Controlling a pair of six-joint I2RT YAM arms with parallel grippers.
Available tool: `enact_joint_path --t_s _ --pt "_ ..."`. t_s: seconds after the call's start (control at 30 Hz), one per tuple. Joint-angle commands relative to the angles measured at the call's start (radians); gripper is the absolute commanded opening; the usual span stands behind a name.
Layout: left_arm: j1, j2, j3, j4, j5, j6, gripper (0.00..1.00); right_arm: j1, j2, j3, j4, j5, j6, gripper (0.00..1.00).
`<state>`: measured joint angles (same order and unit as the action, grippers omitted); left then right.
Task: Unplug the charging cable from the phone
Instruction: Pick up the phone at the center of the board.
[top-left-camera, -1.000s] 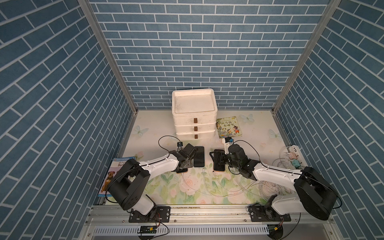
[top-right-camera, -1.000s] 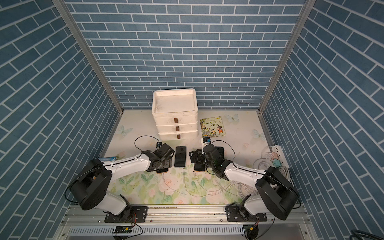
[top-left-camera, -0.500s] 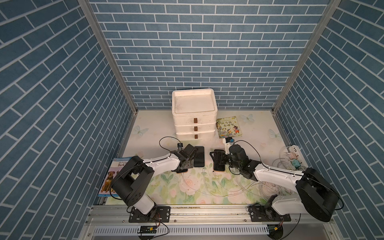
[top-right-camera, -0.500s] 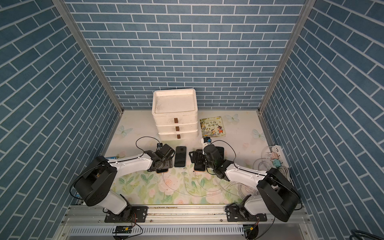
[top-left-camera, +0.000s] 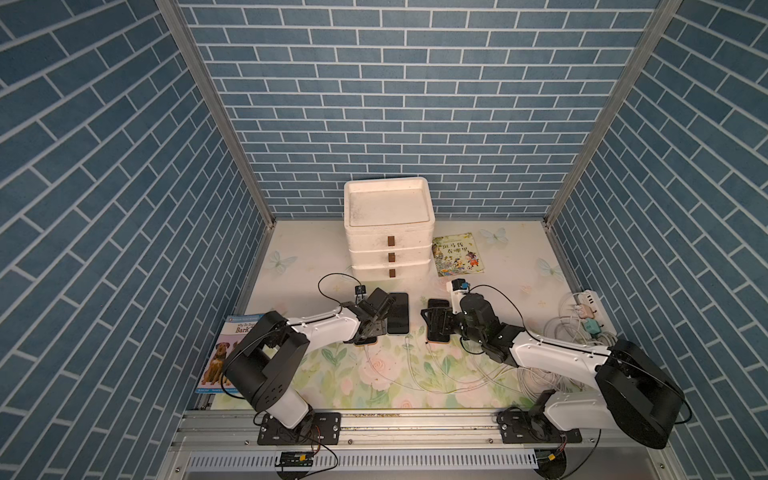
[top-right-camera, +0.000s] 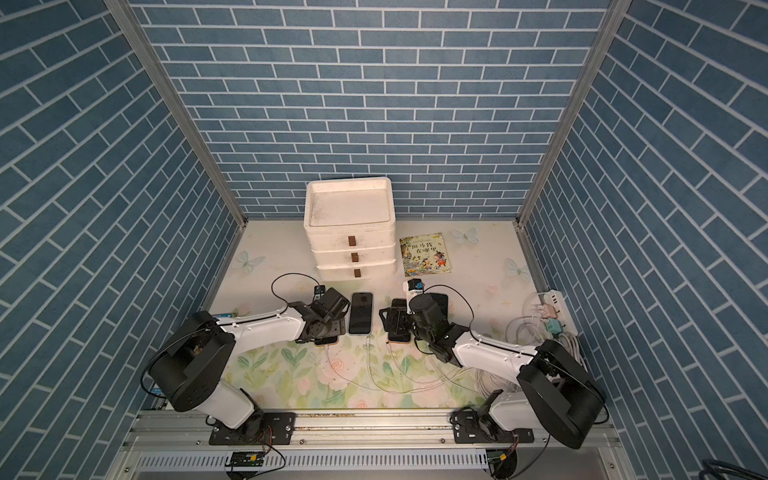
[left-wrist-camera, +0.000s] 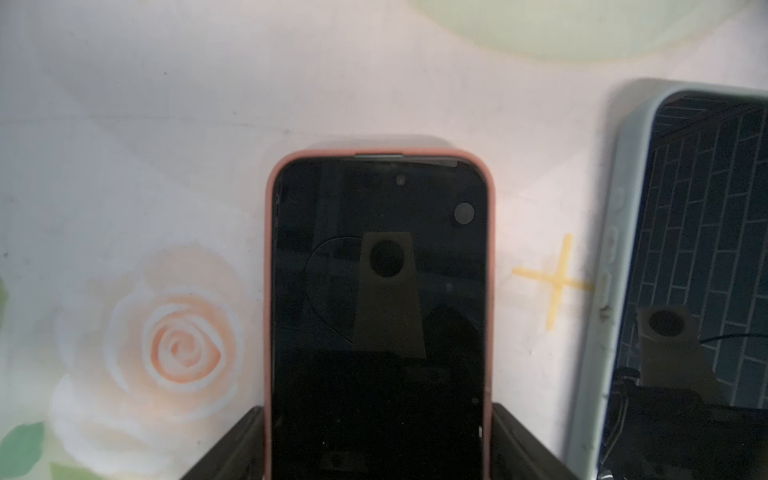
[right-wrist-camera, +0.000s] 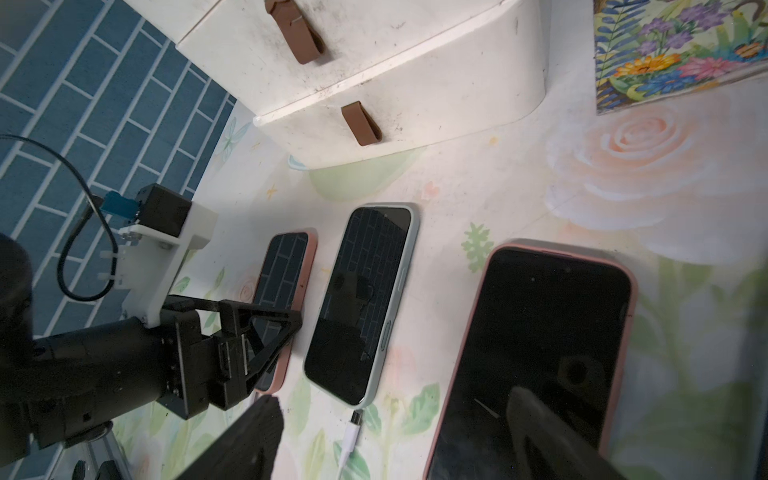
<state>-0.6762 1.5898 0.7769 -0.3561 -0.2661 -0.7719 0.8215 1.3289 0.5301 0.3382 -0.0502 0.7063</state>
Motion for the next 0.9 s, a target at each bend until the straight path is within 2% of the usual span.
enact_joint_path --t_s 0.0,0.13,0.3,0.37,0.43,0.47,0.6,0.67,0.77,0.87 --pt "0.007 0.029 -0.050 -0.042 0.016 0.003 0.84 0.019 0.010 0.003 0.023 -0.007 -0.008 0.89" --pt "0.007 0.026 -0.057 -0.049 0.012 0.007 0.83 0.028 0.012 0.006 0.027 -0.004 -0.006 0.89" --pt "0.007 0.020 -0.056 -0.048 0.013 0.015 0.71 0.044 0.019 0.017 0.026 -0.007 -0.016 0.89" --pt "0.007 0.021 -0.055 -0.044 0.015 0.014 0.61 0.065 0.030 0.027 0.013 0.012 -0.022 0.89" --pt "0.007 0.021 -0.054 -0.037 0.018 0.015 0.39 0.091 0.052 0.042 0.005 0.023 -0.032 0.90" --pt "0.007 0.021 -0.054 -0.031 0.018 0.013 0.31 0.107 0.065 0.055 -0.005 0.042 -0.037 0.90" --pt "0.006 0.014 -0.054 -0.013 0.020 0.008 0.16 0.199 0.113 0.082 -0.013 0.108 -0.077 0.91" --pt "0.007 0.001 -0.055 -0.010 0.007 -0.001 0.01 0.263 0.106 0.072 0.013 0.171 -0.111 0.90" --pt "0.007 -0.050 -0.061 0.005 -0.016 -0.012 0.00 0.337 0.081 0.035 0.079 0.283 -0.146 0.91" --pt "0.007 -0.124 -0.067 0.013 -0.046 -0.025 0.00 0.343 0.077 -0.012 0.158 0.299 -0.137 0.91"
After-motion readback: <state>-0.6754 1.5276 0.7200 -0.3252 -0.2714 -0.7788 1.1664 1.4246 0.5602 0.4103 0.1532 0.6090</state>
